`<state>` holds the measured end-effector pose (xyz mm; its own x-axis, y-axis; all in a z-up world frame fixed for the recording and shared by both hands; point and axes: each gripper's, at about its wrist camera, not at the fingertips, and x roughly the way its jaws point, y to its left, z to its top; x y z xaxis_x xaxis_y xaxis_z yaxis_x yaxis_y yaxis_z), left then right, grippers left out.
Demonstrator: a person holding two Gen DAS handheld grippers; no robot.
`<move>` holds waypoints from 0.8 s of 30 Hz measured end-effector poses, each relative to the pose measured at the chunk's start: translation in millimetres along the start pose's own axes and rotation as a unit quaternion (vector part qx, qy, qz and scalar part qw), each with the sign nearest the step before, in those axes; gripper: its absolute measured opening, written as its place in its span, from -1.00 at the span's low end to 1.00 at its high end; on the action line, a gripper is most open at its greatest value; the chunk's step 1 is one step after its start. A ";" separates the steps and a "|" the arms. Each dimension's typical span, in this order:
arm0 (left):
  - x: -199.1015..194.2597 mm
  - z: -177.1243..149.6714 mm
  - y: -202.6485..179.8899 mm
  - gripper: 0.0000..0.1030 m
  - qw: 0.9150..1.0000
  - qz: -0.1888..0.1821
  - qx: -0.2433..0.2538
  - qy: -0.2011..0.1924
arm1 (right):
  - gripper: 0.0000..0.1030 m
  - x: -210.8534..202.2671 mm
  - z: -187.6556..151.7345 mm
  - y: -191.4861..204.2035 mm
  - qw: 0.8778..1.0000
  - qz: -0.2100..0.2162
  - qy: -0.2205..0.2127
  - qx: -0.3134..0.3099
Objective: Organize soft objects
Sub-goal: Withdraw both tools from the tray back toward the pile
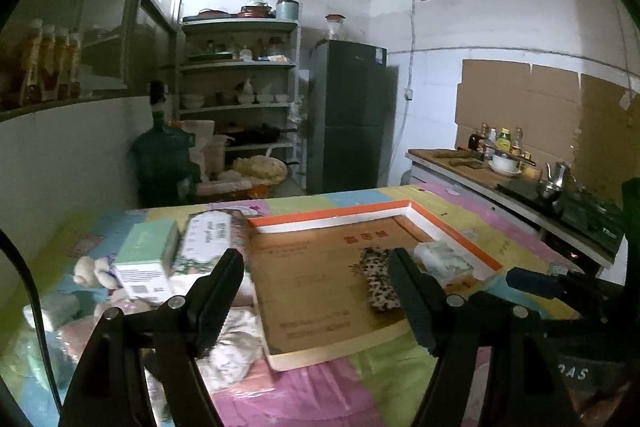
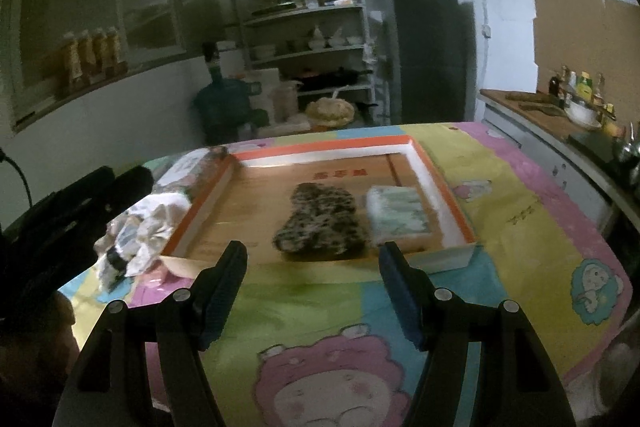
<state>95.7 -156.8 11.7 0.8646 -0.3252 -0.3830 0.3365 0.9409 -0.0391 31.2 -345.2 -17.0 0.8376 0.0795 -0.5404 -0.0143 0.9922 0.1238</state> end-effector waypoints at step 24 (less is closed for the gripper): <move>-45.0 -12.8 48.4 0.44 0.997 0.071 -0.020 -0.004 | 0.37 -19.1 -2.9 79.5 0.998 0.049 -0.036 -0.035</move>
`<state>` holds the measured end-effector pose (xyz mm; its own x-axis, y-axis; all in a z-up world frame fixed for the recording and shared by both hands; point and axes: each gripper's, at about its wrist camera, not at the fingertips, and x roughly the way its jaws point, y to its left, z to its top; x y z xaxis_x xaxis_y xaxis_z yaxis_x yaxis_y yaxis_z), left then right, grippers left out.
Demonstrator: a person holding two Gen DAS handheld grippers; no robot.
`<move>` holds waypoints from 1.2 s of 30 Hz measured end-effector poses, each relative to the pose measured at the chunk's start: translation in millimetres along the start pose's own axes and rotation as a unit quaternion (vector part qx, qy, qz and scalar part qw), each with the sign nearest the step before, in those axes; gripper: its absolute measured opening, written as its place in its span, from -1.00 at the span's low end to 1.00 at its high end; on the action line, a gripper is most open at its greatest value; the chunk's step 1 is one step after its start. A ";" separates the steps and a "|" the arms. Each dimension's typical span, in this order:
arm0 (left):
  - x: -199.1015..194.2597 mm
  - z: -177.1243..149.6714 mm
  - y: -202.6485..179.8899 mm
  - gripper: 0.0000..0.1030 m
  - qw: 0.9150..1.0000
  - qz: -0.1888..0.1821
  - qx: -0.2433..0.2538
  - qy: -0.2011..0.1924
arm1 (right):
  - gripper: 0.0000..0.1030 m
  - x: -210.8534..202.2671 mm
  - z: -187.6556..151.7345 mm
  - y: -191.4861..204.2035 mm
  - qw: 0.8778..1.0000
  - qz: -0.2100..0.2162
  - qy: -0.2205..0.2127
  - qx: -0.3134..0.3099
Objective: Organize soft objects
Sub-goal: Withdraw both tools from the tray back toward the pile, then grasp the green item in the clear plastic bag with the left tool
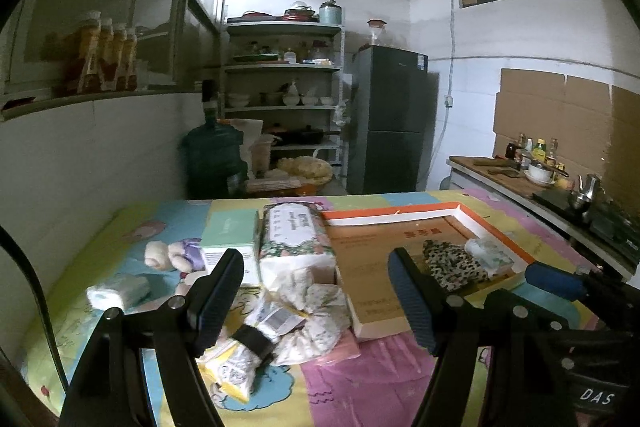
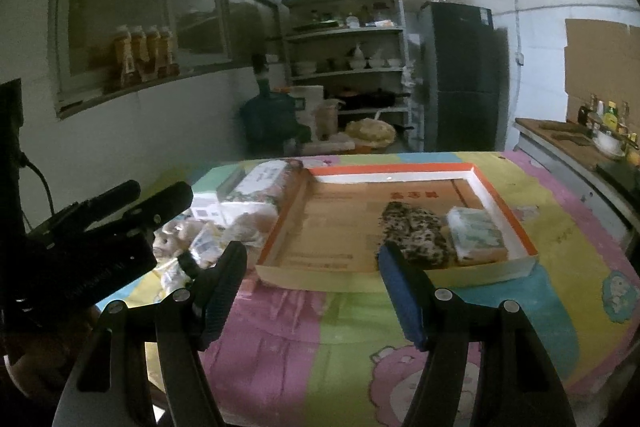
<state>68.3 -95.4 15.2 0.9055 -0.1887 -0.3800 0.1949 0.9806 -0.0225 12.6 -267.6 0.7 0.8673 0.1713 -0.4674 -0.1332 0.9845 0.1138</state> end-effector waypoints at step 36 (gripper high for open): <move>-32.1 -43.1 139.9 0.44 0.992 0.105 -0.075 0.005 | 0.37 43.0 -10.6 83.0 0.995 0.083 0.030 -0.052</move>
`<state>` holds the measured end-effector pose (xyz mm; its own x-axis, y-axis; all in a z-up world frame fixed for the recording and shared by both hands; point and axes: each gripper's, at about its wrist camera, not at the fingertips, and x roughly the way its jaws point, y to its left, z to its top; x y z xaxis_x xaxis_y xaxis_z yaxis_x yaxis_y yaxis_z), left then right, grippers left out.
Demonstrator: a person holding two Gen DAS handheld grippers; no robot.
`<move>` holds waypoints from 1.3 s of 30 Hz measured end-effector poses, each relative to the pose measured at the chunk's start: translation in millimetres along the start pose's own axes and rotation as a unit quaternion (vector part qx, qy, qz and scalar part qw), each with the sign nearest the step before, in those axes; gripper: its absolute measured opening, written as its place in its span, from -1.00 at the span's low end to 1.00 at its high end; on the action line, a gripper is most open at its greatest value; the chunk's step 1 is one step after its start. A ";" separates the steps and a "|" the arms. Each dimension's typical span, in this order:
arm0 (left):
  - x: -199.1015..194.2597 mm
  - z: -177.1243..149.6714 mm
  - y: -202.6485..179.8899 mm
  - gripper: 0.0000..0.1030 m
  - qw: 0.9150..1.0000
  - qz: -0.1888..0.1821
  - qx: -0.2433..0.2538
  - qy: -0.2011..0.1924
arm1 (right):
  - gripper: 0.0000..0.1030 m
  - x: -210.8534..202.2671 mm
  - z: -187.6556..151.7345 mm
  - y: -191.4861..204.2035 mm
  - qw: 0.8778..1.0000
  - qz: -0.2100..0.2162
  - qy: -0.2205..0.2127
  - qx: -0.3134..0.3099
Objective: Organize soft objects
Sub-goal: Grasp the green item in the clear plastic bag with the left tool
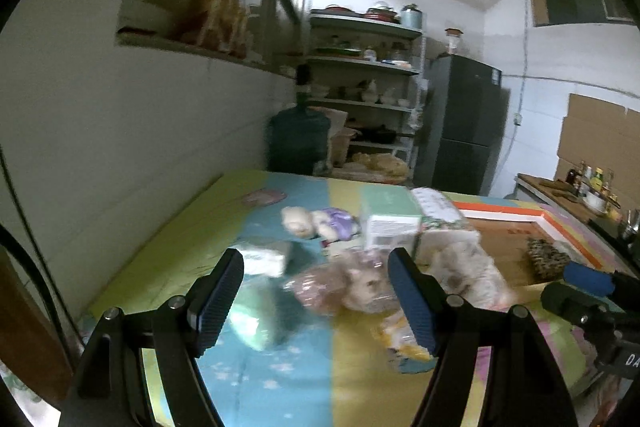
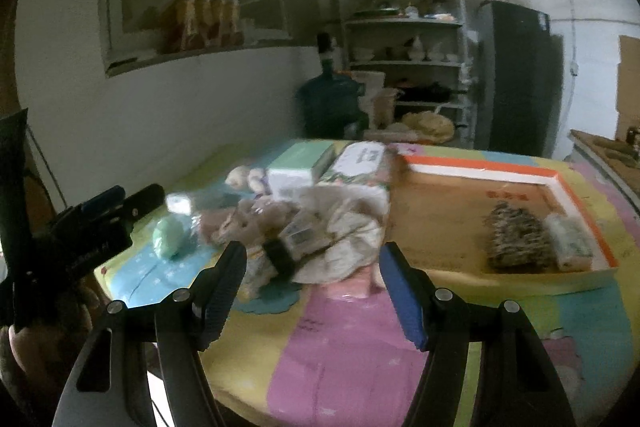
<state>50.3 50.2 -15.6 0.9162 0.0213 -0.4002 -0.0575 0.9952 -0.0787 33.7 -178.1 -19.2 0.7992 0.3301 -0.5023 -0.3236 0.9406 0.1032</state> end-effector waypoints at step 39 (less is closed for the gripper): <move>80.9 -46.3 71.5 -0.12 0.994 -0.053 -0.032 0.091 | 0.37 98.3 -34.7 28.3 0.992 0.069 0.089 0.051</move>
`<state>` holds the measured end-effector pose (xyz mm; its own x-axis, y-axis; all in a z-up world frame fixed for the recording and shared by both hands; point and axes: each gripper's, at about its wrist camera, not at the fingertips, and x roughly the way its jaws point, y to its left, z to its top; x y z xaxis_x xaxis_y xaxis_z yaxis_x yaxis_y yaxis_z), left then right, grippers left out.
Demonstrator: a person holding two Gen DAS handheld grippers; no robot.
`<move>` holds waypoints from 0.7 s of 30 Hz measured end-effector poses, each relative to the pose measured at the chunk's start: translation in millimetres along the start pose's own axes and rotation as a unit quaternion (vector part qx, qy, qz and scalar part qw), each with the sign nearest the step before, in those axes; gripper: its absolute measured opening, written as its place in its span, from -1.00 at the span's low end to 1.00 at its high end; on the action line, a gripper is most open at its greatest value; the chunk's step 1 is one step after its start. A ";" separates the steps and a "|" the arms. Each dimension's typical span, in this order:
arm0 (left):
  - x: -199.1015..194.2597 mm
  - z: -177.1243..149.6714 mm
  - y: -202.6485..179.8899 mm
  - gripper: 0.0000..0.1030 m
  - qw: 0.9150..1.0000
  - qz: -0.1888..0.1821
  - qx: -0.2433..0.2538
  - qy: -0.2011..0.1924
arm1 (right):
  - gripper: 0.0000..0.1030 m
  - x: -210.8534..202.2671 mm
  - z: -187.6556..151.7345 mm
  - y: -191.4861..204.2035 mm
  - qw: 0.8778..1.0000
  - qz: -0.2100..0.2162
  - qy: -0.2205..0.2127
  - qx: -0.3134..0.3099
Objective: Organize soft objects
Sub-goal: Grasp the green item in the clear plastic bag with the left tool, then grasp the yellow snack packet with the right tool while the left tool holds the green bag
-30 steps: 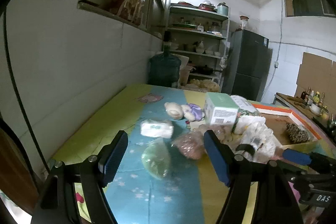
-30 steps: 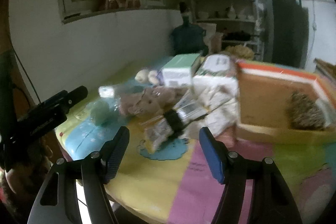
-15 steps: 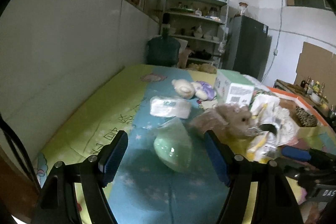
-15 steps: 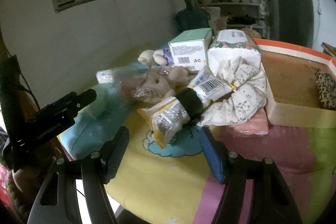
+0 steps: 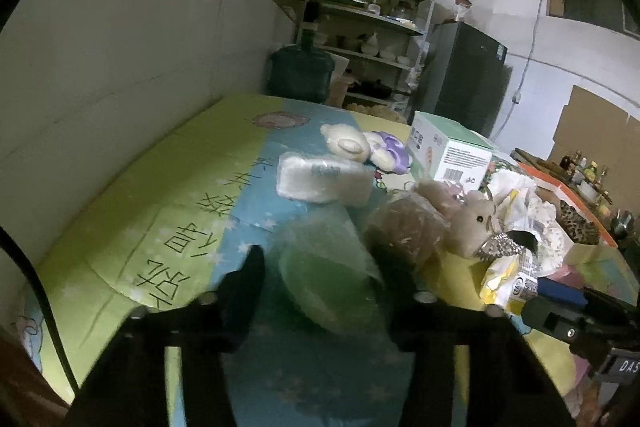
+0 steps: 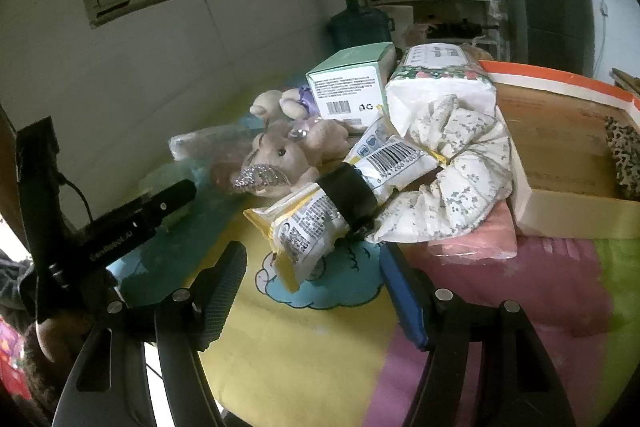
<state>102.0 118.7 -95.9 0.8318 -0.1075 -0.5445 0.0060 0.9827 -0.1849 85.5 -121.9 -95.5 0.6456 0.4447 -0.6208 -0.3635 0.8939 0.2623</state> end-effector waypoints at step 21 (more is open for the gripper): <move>-32.2 -8.0 3.7 -0.21 0.999 -0.015 0.000 -0.040 | 0.03 15.8 6.3 11.4 1.000 0.015 -0.002 0.013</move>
<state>70.8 124.6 -85.6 0.8734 -0.1240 -0.4710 0.0310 0.9792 -0.2003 95.7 -104.3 -97.7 0.6368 0.4719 -0.6098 -0.3651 0.8811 0.3005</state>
